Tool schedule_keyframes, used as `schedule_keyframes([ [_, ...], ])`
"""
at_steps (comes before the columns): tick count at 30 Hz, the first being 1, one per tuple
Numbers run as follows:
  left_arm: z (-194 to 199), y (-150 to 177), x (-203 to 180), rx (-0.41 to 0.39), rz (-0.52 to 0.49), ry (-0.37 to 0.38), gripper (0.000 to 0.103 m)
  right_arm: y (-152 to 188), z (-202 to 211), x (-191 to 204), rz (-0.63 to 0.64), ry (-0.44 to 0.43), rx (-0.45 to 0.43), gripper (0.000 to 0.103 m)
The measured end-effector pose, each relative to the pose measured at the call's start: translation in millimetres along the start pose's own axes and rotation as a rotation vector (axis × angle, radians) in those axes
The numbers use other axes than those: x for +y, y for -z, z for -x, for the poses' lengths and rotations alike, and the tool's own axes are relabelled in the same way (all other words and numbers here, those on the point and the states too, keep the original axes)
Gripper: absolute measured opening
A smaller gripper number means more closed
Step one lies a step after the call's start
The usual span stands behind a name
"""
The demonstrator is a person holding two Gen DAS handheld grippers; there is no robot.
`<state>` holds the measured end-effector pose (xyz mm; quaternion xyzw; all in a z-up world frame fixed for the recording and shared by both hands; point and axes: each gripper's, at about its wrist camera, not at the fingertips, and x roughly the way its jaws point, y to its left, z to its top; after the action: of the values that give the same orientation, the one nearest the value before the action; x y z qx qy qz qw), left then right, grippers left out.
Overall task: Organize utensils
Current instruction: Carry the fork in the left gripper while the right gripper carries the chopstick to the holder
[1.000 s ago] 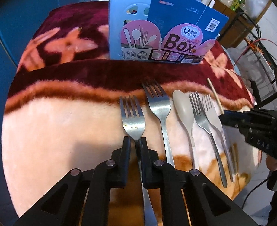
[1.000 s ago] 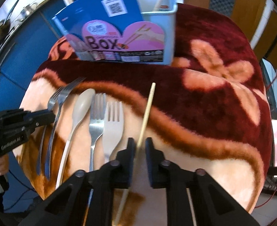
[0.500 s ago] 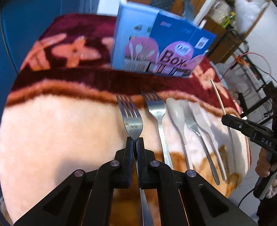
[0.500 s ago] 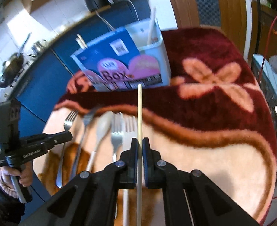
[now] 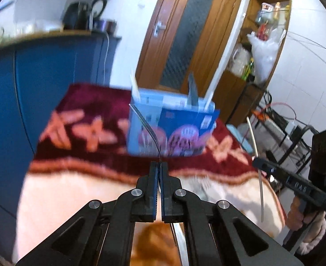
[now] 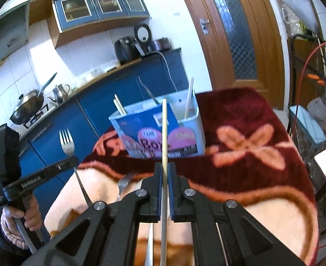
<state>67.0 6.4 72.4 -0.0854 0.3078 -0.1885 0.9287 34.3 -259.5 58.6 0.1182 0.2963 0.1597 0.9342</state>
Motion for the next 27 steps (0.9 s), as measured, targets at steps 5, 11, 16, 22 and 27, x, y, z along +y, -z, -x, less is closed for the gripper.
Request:
schedule_keyframes([
  [5, 10, -33, -1, -0.092, -0.004, -0.017, 0.002, -8, 0, 0, 0.005, 0.0, -0.047, 0.006],
  [11, 15, -76, -4, -0.198, -0.017, -0.058, 0.002, -16, -6, -6, -0.001, -0.007, -0.081, 0.006],
  [16, 5, -106, -7, -0.275, -0.052, -0.12, 0.002, -16, -10, -13, -0.011, -0.01, -0.081, 0.006],
  [22, -15, -133, -6, -0.324, -0.051, -0.169, 0.002, -22, -14, -23, -0.029, -0.006, -0.085, 0.006],
  [27, -34, -143, -10, -0.345, -0.07, -0.198, 0.002, -35, -15, -26, -0.029, 0.001, -0.12, 0.006],
])
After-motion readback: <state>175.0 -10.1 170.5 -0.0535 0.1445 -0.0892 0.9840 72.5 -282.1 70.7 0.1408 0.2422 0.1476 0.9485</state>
